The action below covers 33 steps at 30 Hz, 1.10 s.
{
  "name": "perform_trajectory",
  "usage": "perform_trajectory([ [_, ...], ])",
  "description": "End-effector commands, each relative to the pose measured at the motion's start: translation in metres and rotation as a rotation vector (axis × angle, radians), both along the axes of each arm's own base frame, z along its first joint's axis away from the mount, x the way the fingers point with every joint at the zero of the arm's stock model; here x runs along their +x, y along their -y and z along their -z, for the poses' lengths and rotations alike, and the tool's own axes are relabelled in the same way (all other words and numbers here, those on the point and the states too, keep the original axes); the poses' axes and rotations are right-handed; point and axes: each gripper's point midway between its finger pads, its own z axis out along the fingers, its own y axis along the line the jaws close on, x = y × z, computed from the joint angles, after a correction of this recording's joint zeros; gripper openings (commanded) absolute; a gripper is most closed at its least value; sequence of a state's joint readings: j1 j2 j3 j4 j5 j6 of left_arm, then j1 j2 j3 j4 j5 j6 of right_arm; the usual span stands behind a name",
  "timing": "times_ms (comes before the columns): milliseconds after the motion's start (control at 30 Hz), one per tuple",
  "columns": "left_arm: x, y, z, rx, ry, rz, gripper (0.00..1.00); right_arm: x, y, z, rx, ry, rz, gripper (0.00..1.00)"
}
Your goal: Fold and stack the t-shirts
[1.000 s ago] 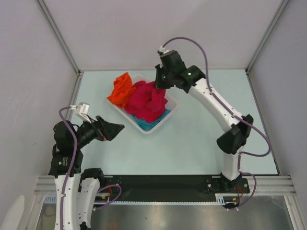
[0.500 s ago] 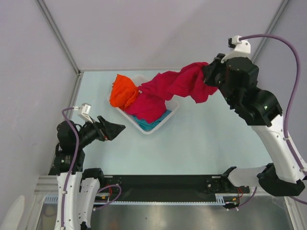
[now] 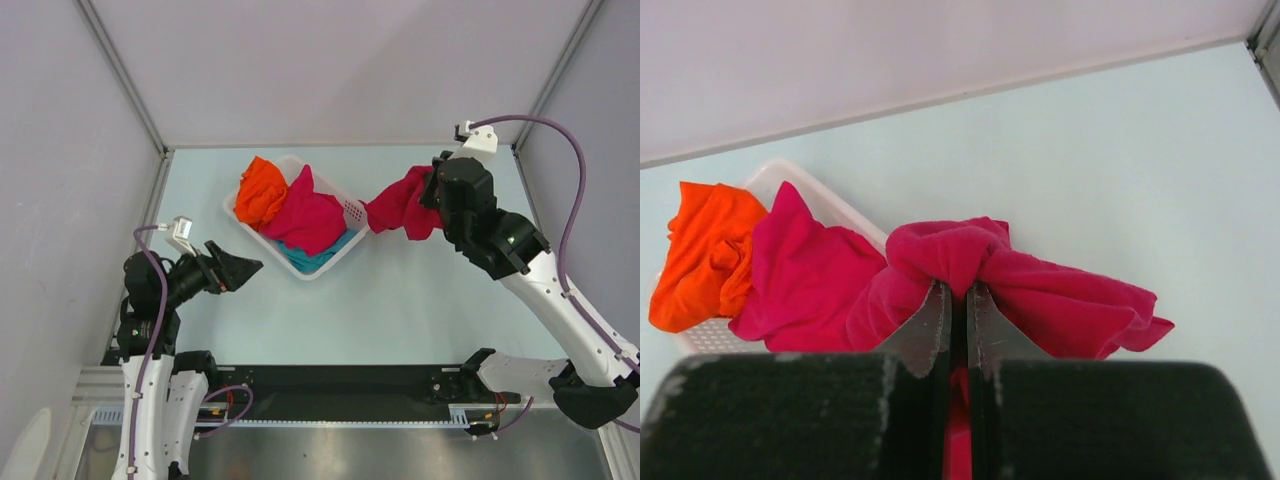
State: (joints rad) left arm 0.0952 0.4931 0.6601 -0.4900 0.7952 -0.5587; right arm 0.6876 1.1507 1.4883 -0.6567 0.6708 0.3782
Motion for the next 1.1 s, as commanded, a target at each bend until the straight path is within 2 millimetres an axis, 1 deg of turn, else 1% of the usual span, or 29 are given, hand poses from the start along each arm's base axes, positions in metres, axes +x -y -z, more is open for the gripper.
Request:
perform_trajectory([
  [0,0.004,0.000,-0.002,-0.019,0.006,0.002,1.00,0.001,0.011,-0.015,0.099,0.088,0.071,0.00],
  [33,0.004,0.001,-0.001,-0.021,0.002,0.006,0.99,0.003,0.012,-0.007,0.093,0.077,0.078,0.00],
  [133,0.006,-0.001,-0.002,-0.014,0.011,-0.003,1.00,0.008,0.013,0.008,0.075,0.045,0.096,0.00],
  [167,0.006,-0.001,-0.001,-0.013,0.007,-0.003,1.00,0.009,0.013,0.017,0.067,0.027,0.100,0.00],
  [267,0.006,0.000,0.002,-0.019,-0.008,0.003,1.00,0.012,0.017,0.029,0.067,0.007,0.115,0.00],
  [367,0.010,-0.002,0.004,-0.014,-0.006,-0.008,0.99,0.014,0.022,0.036,0.074,-0.007,0.134,0.00],
  [500,0.011,0.000,0.010,-0.027,-0.028,0.009,1.00,0.016,0.023,0.048,0.088,-0.034,0.141,0.00],
  [667,0.016,0.001,0.025,-0.044,-0.077,0.016,1.00,0.018,0.025,0.067,0.096,-0.078,0.159,0.00],
  [800,0.020,0.003,0.041,-0.050,-0.131,0.042,1.00,0.020,0.032,0.078,0.111,-0.098,0.181,0.00],
  [833,0.019,0.004,0.048,-0.060,-0.156,0.050,1.00,0.021,0.038,0.085,0.120,-0.111,0.198,0.00],
  [867,0.019,0.005,0.051,-0.066,-0.165,0.059,1.00,0.022,0.039,0.086,0.131,-0.111,0.198,0.00],
  [900,0.019,0.006,0.054,-0.074,-0.179,0.067,0.99,0.023,0.038,0.088,0.146,-0.121,0.184,0.00],
  [933,0.018,0.007,0.058,-0.080,-0.191,0.076,1.00,0.025,0.043,0.091,0.152,-0.126,0.193,0.01],
  [967,0.019,0.008,0.058,-0.083,-0.184,0.083,1.00,0.026,0.041,0.099,0.148,-0.145,0.187,0.04],
  [1033,0.020,0.009,0.064,-0.101,-0.206,0.081,0.99,0.028,0.034,0.111,0.153,-0.187,0.148,0.20],
  [1067,0.019,0.011,0.062,-0.115,-0.193,0.102,1.00,0.029,0.030,0.127,0.150,-0.227,0.141,0.31],
])
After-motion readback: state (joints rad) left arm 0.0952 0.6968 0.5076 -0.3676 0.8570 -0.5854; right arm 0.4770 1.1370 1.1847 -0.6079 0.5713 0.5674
